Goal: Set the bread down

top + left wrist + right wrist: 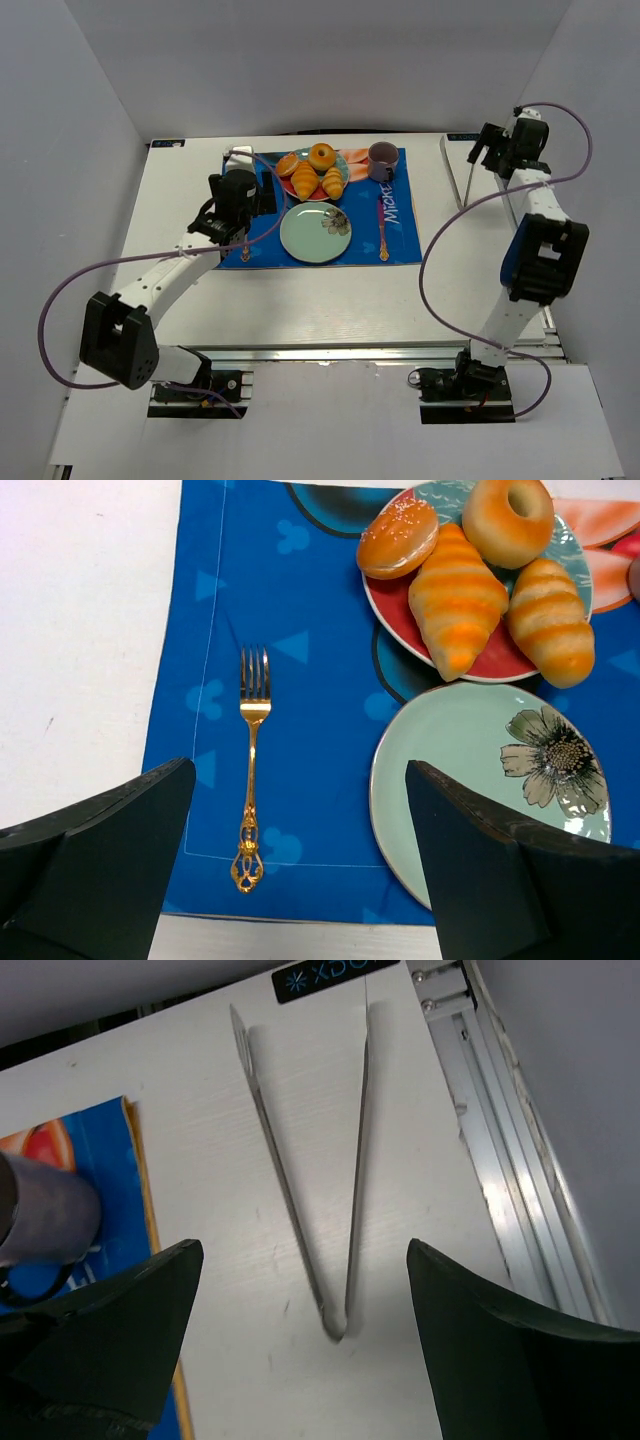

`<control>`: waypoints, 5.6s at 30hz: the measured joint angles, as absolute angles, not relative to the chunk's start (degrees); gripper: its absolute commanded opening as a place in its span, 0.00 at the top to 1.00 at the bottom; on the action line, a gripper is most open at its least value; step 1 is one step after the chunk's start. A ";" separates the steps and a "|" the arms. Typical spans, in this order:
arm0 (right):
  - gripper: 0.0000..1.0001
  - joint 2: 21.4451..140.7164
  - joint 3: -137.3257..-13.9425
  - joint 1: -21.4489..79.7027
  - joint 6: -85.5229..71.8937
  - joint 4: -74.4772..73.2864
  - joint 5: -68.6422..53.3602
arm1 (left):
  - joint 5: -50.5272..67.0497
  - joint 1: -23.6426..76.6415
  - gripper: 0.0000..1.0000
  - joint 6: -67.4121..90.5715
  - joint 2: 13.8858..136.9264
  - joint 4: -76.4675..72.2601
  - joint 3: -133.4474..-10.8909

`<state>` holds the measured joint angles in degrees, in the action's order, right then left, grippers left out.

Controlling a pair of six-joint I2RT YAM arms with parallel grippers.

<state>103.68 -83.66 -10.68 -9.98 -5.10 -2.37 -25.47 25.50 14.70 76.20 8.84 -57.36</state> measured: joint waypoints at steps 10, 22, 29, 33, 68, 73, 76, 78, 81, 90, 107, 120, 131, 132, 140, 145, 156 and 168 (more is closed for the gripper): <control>0.11 124.14 -101.25 -11.31 -2.31 -10.26 -5.19 | -26.94 25.17 0.02 12.69 78.59 12.14 -61.41; 0.10 130.54 -103.57 -9.98 1.98 -10.87 -5.32 | -26.46 24.45 0.02 13.61 81.23 12.25 -61.76; 0.11 134.74 -107.11 -7.07 2.79 -11.86 -2.28 | -26.35 24.01 0.02 13.63 81.23 12.27 -61.76; 0.11 136.49 -108.84 -6.00 2.61 -12.71 0.14 | -26.37 23.73 0.02 13.63 81.23 12.32 -61.76; 0.47 140.86 -117.95 -5.19 -1.41 -22.55 5.93 | -28.93 23.57 0.02 13.61 80.44 12.47 -61.12; 0.50 139.90 -116.79 -4.95 -1.69 -22.48 6.15 | -29.21 23.57 0.02 13.61 79.92 12.47 -61.10; 0.50 136.62 -113.03 -4.84 -2.63 -23.18 6.15 | -29.19 23.57 0.02 13.65 79.61 12.45 -61.08; 0.50 133.19 -110.39 -4.84 -3.11 -23.94 6.37 | -29.12 23.57 0.02 13.80 79.33 12.43 -60.99; 0.50 124.51 -105.34 -4.75 -4.32 -24.05 6.92 | -29.08 23.57 0.02 14.06 78.74 12.32 -60.55; 0.50 94.65 -91.72 -3.99 -7.29 -19.64 5.37 | -27.66 23.57 0.02 15.25 78.19 11.75 -59.81; 0.48 87.50 -76.25 19.75 -11.57 -15.84 -3.44 | -26.48 23.57 0.02 18.04 76.25 11.79 -58.33; 0.39 98.48 -76.73 26.87 -13.43 -12.67 -2.50 | -26.37 23.57 0.02 18.50 75.55 11.88 -57.45; 0.37 101.38 -77.23 27.77 -13.54 -12.05 0.10 | -26.30 23.57 0.02 18.39 75.53 11.97 -57.34; 0.37 101.95 -77.47 27.90 -13.52 -12.10 0.27 | -26.30 23.57 0.02 18.44 75.53 11.92 -57.23; 0.46 104.49 -78.28 29.02 -13.34 -12.58 1.02 | -26.30 23.57 0.02 18.48 75.50 12.01 -56.75; 0.60 104.64 -78.98 29.28 -13.15 -13.72 1.56 | -26.30 23.57 0.02 18.48 75.50 12.01 -56.73; 0.75 101.25 -79.53 29.58 -12.88 -17.15 3.99 | -26.30 23.57 0.02 18.48 75.53 11.99 -56.73; 0.74 78.56 -63.42 30.55 -9.80 -14.00 -4.58 | -25.91 23.57 0.02 18.52 75.53 11.68 -56.73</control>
